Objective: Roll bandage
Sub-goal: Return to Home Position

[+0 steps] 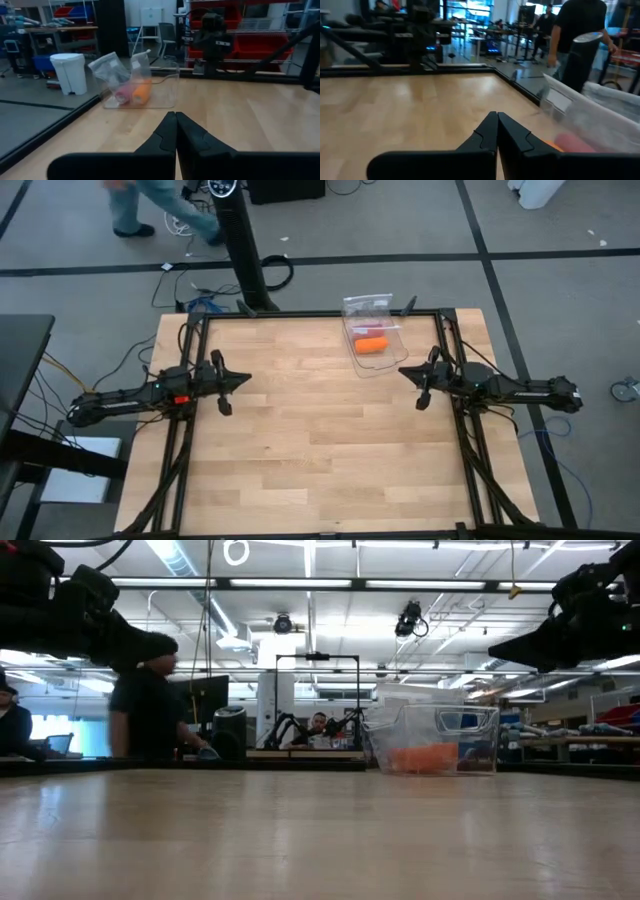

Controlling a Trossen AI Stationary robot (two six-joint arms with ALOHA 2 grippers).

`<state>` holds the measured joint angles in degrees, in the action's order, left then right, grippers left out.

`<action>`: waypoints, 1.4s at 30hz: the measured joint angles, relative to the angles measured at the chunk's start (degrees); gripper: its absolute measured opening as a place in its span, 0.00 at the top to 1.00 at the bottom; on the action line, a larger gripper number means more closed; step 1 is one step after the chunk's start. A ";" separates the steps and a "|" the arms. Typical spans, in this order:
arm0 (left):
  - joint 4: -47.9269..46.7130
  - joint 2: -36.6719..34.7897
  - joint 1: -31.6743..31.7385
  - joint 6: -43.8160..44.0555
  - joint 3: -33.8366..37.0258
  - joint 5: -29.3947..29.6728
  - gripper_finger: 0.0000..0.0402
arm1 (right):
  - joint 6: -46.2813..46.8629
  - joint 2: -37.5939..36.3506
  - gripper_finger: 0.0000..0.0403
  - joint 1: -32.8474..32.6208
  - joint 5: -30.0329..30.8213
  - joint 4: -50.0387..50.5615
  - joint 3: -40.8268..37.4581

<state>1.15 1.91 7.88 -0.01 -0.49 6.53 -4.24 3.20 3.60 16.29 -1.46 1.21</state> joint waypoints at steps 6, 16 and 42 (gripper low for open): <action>0.34 -0.07 0.00 -1.61 0.02 -0.44 0.99 | 0.58 1.32 0.98 0.28 3.54 -0.32 0.00; -0.18 -0.80 0.00 -2.56 0.02 -1.24 0.99 | -3.34 -2.95 1.00 -4.03 2.55 -1.91 0.59; 10.01 -0.46 0.00 -2.36 0.09 -0.73 0.99 | -3.42 -2.45 0.96 -4.00 15.19 -0.23 0.59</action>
<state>11.16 1.45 7.88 -2.37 -0.40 5.80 -7.66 0.75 -0.40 31.48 -1.69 1.80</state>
